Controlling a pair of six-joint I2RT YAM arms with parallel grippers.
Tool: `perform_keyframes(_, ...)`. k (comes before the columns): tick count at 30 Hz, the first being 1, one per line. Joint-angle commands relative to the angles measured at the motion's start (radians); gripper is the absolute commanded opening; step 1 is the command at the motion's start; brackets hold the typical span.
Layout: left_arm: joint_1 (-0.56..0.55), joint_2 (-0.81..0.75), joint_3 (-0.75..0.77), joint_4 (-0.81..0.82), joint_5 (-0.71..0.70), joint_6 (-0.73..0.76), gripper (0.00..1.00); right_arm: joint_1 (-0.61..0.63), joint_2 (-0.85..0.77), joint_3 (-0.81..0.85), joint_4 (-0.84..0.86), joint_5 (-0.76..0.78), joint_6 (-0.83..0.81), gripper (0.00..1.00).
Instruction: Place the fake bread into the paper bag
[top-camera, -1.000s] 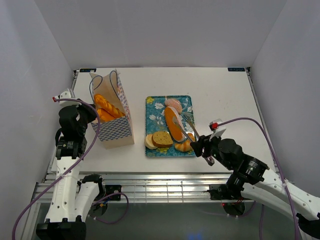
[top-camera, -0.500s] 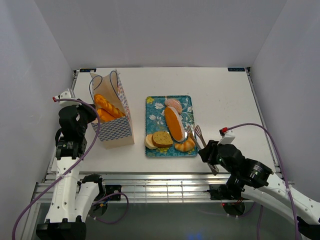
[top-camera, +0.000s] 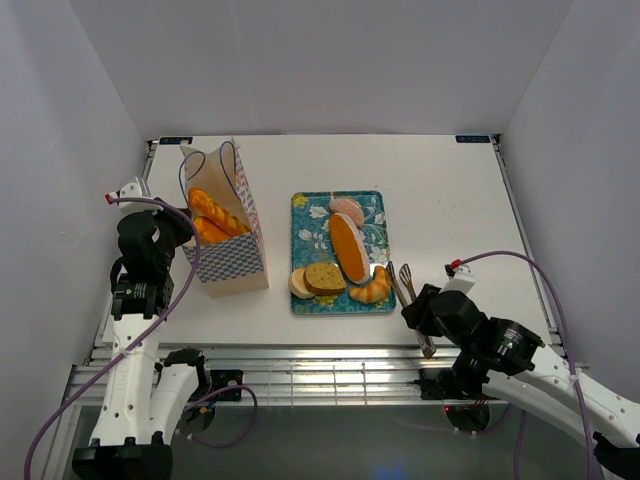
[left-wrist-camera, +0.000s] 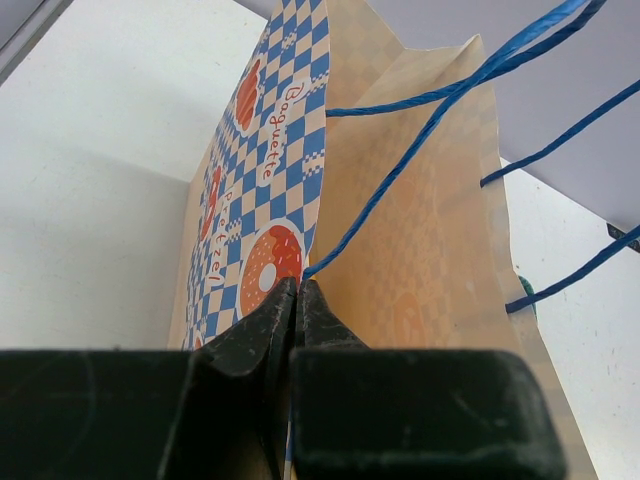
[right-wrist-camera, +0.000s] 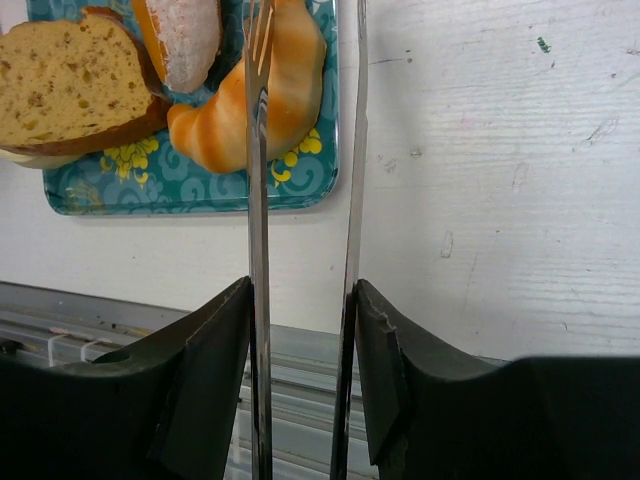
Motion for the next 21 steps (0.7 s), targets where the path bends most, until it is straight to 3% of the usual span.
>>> perform_keyframes(1,-0.006,-0.014,-0.002,0.0,0.022,0.004,0.13,-0.003,-0.051,-0.006,0.042,-0.011,0.031,0.49)
perform_keyframes(9,-0.004,-0.013,-0.002,-0.002,0.024,0.002,0.13,-0.003,-0.077,0.078,0.007,0.044,-0.007,0.49)
perform_keyframes(21,-0.006,-0.011,-0.003,0.001,0.033,-0.001,0.12,-0.003,-0.04,0.054,0.03,-0.1,-0.039,0.51)
